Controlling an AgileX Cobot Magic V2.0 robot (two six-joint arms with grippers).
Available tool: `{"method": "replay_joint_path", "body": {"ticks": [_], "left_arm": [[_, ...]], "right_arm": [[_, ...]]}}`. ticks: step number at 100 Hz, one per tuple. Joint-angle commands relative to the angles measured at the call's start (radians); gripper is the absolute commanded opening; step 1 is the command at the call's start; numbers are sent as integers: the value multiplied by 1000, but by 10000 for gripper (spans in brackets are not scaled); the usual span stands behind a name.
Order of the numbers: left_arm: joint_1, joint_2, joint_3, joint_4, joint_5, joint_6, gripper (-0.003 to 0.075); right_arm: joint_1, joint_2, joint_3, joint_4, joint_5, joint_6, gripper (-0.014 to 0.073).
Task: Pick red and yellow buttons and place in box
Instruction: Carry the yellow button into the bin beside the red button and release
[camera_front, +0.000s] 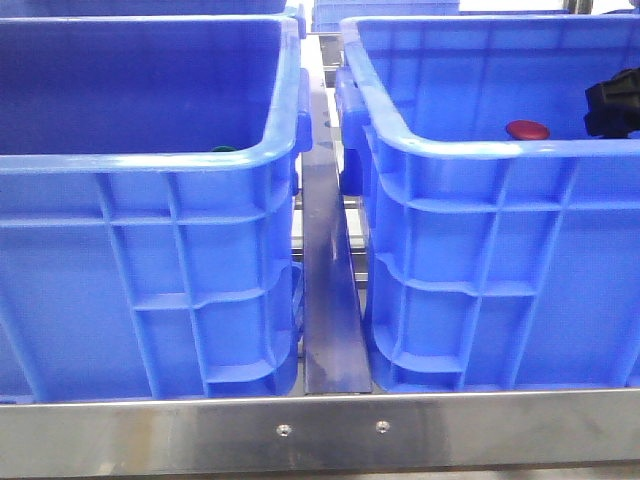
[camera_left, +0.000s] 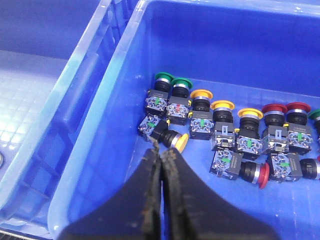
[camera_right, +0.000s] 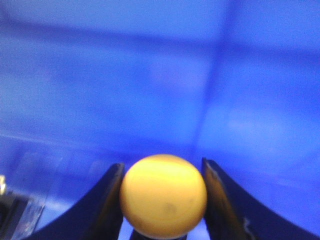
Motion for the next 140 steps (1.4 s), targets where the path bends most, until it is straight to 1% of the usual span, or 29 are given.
{"method": "replay_joint_path", "body": {"ticks": [1, 25, 32, 39, 51, 56, 61, 66, 76, 94, 104, 140], "left_arm": [[4, 3, -24, 13, -59, 0, -19], [4, 3, -24, 13, -59, 0, -19], [4, 3, -24, 13, -59, 0, -19], [4, 3, -24, 11, -59, 0, -19], [4, 3, -24, 11, -59, 0, -19], [4, 3, -24, 9, -59, 0, -19], [4, 3, -24, 9, -59, 0, -19], [4, 3, -24, 9, -59, 0, -19], [4, 3, -24, 9, -59, 0, -19], [4, 3, -24, 9, -59, 0, -19], [4, 3, -24, 9, -59, 0, -19], [4, 3, -24, 1, -59, 0, -19]], "right_arm": [[-4, -33, 17, 97, 2, -2, 113], [-4, -36, 31, 97, 2, -2, 115], [-4, -44, 31, 97, 2, -2, 146], [-4, -57, 31, 97, 2, -2, 225], [-4, -89, 31, 97, -9, 1, 416], [-4, -103, 31, 97, -33, 16, 477], [-4, -123, 31, 97, -62, 39, 530], [-4, -141, 31, 97, -94, 57, 559], [-4, -185, 36, 97, -116, 67, 573], [-4, -308, 69, 97, -40, 82, 573], [-4, -379, 96, 97, -30, 106, 573], [-4, -725, 297, 97, -31, 136, 573]]}}
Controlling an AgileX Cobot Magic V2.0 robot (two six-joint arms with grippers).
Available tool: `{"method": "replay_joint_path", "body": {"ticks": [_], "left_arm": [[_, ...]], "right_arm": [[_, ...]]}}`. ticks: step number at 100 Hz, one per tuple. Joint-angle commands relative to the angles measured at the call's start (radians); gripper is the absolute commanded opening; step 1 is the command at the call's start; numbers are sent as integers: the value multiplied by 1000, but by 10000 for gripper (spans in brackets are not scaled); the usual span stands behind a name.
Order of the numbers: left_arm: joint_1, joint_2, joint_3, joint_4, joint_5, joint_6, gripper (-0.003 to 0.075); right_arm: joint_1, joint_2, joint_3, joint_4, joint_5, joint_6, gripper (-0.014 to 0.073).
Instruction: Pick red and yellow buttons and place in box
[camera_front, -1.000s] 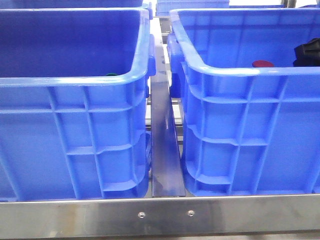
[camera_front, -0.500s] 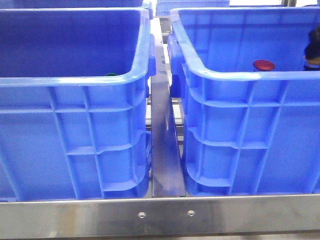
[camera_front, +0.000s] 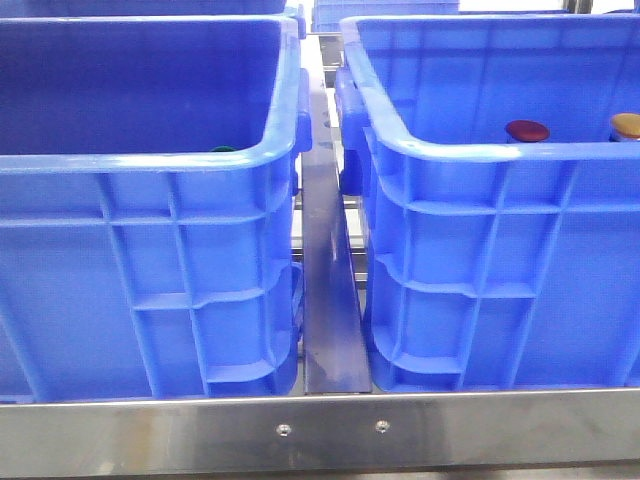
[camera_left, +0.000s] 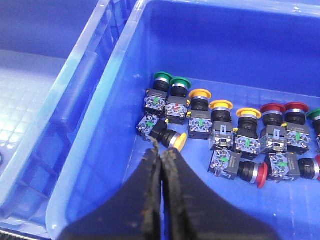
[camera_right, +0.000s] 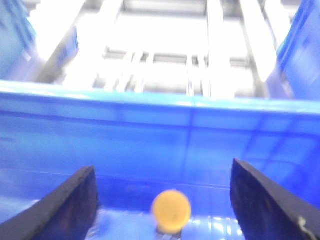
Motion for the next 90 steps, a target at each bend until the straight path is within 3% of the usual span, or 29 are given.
{"method": "replay_joint_path", "body": {"ticks": [1, 15, 24, 61, 90], "left_arm": [[4, 3, -24, 7, -59, 0, -19], [4, 3, -24, 7, -59, 0, -19], [4, 3, -24, 7, -59, 0, -19], [4, 3, -24, 7, -59, 0, -19], [4, 3, -24, 7, -59, 0, -19]], "right_arm": [[-4, -104, 17, 114, 40, 11, 573], [-4, -229, 101, 114, 42, 19, 568], [-4, -300, 145, 114, 45, 56, 507], [-4, -482, 232, 114, 96, 79, -104], [-4, -486, 232, 114, 97, 79, -97]]}}
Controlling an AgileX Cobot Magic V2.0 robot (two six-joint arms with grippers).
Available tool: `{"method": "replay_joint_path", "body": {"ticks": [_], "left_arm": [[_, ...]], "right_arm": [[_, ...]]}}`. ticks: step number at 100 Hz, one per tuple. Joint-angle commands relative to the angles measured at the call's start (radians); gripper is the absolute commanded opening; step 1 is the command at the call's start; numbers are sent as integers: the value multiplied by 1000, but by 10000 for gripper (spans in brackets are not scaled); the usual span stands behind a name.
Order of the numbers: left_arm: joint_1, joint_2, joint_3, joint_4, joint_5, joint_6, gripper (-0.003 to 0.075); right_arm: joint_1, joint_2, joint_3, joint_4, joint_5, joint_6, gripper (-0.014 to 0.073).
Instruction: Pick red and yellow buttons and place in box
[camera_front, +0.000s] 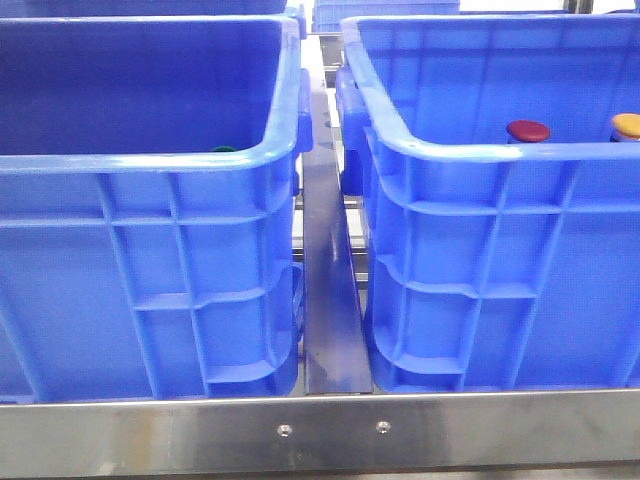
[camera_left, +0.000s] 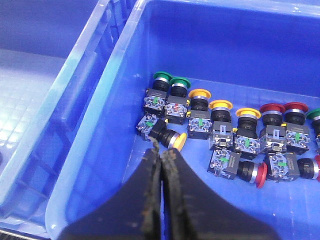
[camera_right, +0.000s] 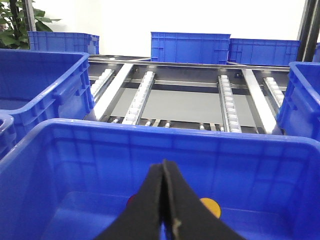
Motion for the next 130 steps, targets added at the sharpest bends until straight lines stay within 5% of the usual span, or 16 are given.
{"method": "replay_joint_path", "body": {"ticks": [1, 130], "left_arm": [[4, 3, -24, 9, -59, 0, -19], [4, 3, -24, 44, -62, 25, -19]], "right_arm": [[-4, -6, -27, 119, 35, 1, -97], [-4, -6, -27, 119, 35, 1, -97]]}}
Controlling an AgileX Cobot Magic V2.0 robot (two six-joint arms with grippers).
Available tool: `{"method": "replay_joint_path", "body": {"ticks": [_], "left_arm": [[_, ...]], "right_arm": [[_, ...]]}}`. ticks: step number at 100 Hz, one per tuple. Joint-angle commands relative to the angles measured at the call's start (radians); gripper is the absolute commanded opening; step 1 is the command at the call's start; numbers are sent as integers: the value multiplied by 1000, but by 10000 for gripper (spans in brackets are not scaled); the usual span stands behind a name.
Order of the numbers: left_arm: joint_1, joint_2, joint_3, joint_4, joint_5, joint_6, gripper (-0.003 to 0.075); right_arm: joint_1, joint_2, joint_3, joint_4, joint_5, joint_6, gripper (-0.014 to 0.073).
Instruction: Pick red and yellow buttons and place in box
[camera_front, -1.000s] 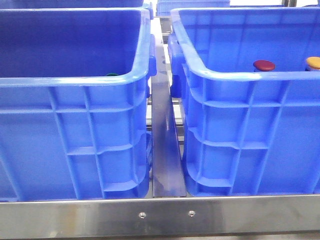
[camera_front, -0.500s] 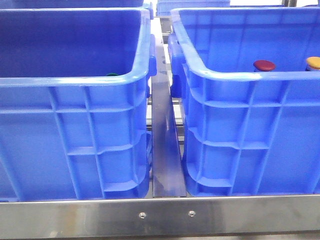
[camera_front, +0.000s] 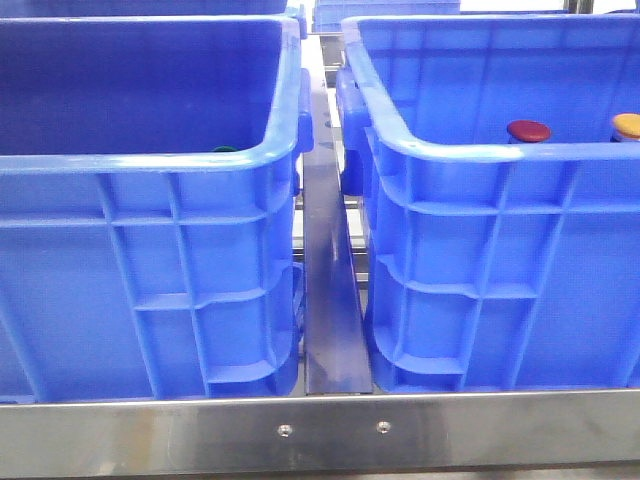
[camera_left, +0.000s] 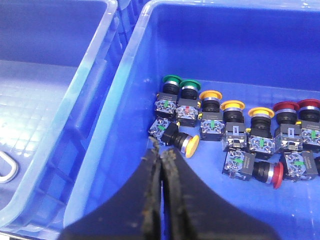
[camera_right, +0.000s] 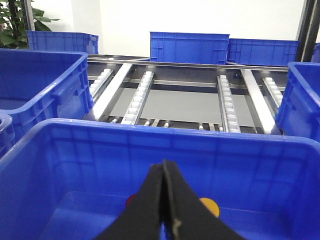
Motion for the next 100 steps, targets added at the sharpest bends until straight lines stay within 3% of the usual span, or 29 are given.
{"method": "replay_joint_path", "body": {"ticks": [1, 25, 44, 68, 100], "left_arm": [[4, 3, -24, 1, -62, 1, -19], [-18, -12, -7, -24, -164, 50, -19], [-22, -72, 95, -187, -422, 271, -19], [-16, -217, 356, -327, -770, 464, -19], [-16, -484, 612, -312, -779, 458, -19]], "right_arm": [[-4, -6, -27, 122, 35, 0, -97], [-4, -6, -27, 122, 35, 0, -97], [-4, -6, -27, 122, 38, 0, -97], [-4, -6, -27, 122, 38, 0, -97], [-4, -6, -27, 122, 38, 0, -97]]}}
